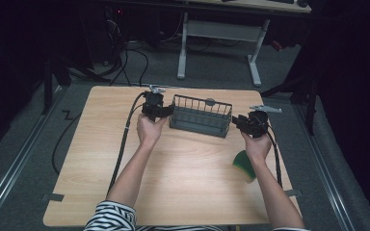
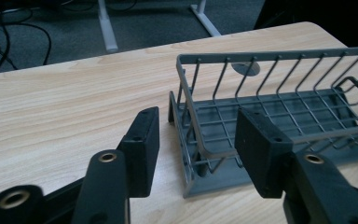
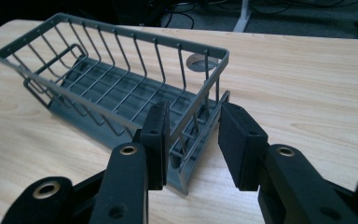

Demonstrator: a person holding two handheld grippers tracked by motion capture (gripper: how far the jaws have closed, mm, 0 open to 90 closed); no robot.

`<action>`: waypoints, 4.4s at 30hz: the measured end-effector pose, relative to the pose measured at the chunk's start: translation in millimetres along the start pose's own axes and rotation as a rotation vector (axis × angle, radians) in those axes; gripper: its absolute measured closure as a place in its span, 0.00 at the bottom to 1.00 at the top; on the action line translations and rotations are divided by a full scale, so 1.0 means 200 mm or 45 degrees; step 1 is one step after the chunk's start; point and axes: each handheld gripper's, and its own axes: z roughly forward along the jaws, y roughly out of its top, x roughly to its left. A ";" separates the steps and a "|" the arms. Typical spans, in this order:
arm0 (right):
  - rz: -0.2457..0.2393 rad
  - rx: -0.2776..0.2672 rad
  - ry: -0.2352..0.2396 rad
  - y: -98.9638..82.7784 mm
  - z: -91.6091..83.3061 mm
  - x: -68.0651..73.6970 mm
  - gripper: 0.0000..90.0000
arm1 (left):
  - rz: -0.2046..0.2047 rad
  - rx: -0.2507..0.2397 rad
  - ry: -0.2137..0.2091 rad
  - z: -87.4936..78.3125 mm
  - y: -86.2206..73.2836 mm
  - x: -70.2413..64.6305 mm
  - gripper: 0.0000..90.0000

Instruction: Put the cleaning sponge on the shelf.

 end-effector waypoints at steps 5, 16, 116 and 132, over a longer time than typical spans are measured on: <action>0.031 0.005 -0.006 -0.01 0.03 -0.01 0.70 | -0.028 0.007 -0.007 0.04 -0.01 0.01 0.58; 0.037 0.018 0.001 0.02 0.07 0.00 0.68 | 0.010 0.056 -0.010 0.09 0.01 -0.03 0.63; -0.201 0.079 0.190 -0.14 -0.27 0.23 0.49 | 0.072 -0.044 -0.128 -0.45 -0.30 0.03 0.47; -0.124 -0.030 0.158 -0.27 -0.38 0.07 0.41 | 0.006 -0.024 -0.054 -0.58 -0.62 0.19 0.44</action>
